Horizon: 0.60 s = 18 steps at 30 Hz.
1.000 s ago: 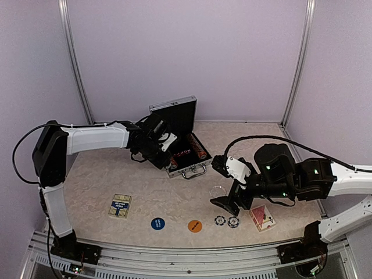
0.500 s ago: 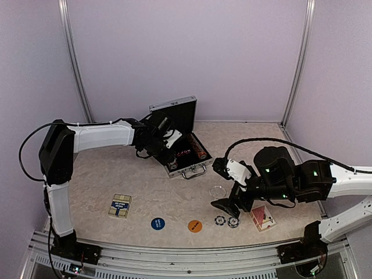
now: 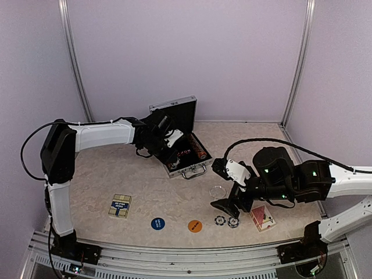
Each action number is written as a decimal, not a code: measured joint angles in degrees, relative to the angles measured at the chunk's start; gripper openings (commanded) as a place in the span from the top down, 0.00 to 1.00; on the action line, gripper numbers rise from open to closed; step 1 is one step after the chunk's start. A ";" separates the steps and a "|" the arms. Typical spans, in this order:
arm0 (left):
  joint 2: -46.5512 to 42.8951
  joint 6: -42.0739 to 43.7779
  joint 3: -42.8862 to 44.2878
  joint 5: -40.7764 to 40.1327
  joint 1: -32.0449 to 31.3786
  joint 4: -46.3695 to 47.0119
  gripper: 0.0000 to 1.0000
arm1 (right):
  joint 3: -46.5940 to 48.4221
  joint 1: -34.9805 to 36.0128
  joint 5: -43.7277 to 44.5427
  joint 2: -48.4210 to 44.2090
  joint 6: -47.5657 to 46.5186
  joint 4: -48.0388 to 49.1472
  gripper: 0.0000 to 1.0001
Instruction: Pack up texas hold em set
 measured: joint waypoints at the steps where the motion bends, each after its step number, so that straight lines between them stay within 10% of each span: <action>1: 0.24 0.04 0.00 0.22 0.15 -0.04 1.00 | 0.00 0.00 0.00 0.13 0.00 0.00 0.00; 18: 3.21 1.75 0.11 0.94 1.09 1.29 1.00 | 0.11 0.00 0.02 1.84 0.00 -0.04 0.00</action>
